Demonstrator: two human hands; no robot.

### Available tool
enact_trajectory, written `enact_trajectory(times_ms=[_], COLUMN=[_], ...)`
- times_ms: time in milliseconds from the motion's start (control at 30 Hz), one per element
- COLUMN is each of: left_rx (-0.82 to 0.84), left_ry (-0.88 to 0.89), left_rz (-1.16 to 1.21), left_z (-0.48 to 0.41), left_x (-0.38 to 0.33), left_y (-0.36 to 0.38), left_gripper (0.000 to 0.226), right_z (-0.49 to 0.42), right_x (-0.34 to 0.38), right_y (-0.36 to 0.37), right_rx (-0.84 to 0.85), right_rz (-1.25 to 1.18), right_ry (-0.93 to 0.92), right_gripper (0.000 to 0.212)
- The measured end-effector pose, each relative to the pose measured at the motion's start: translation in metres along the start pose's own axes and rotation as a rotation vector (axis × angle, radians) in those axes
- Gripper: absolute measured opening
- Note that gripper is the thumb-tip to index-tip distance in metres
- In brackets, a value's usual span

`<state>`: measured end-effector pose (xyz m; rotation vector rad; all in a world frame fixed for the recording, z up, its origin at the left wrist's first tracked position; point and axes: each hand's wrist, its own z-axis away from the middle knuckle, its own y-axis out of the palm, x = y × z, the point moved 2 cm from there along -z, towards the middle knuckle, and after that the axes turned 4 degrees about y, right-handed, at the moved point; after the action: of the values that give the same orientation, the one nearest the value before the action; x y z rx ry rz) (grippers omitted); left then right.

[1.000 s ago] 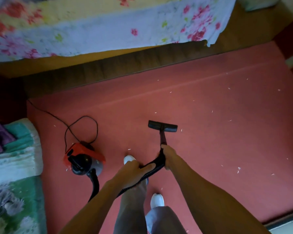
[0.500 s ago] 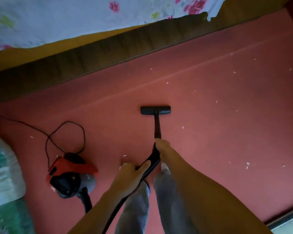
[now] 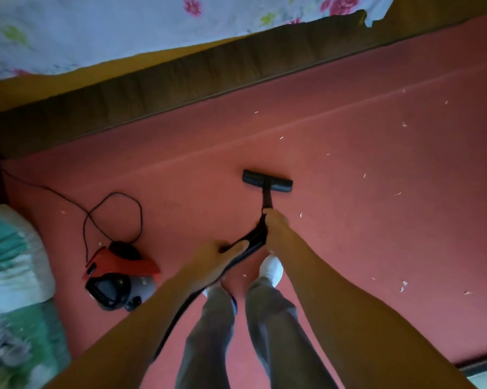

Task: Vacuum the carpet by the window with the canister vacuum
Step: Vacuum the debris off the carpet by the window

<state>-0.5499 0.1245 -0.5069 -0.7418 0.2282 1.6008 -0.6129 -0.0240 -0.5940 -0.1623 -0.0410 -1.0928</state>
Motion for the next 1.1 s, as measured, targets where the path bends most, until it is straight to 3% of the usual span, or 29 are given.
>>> enact_trajectory(times_ms=[67,167,300,433,633,833,933,1033,1100], left_rx=[-0.009,0.019,0.077,0.100,0.094,0.254,0.281,0.199,0.184], left_ry=[0.043,0.095,0.038,-0.010,-0.105,-0.251,-0.242,-0.195,-0.158], left_rz=[-0.082,-0.140,-0.091,-0.070,0.153,0.274,0.283,0.435,0.534], left_z=[-0.012,-0.032,-0.055,-0.084,-0.135,-0.135,-0.129,-0.123,-0.121], left_x=[-0.025,-0.044,-0.035,-0.033,-0.043,-0.030,-0.026,-0.040,-0.052], left_y=[-0.011,-0.018,-0.010,-0.002,0.011,0.025,0.023,0.007,-0.004], left_gripper=[0.056,0.054,0.060,0.064,0.072,0.065,0.061,0.039,0.038], right_z=[0.002,-0.008,-0.028,-0.051,-0.082,-0.107,-0.100,-0.082,-0.067], right_x=[0.020,0.039,0.043,0.068,0.125,0.098,0.091,0.101,0.110], right_y=[-0.005,-0.011,-0.009,-0.004,0.007,-0.003,0.000,0.008,0.015], right_rx=[0.011,0.018,-0.023,-0.099,-0.273,-0.364,-0.330,-0.268,-0.221], right_rz=[0.013,-0.011,-0.006,0.051,0.299,0.539,0.406,0.142,0.033], right_ry=[0.033,0.077,0.056,-0.026,-0.207,-0.204,-0.207,-0.211,-0.214], right_gripper=[0.033,0.023,0.015,0.023,0.031,0.041,0.035,0.030,0.025])
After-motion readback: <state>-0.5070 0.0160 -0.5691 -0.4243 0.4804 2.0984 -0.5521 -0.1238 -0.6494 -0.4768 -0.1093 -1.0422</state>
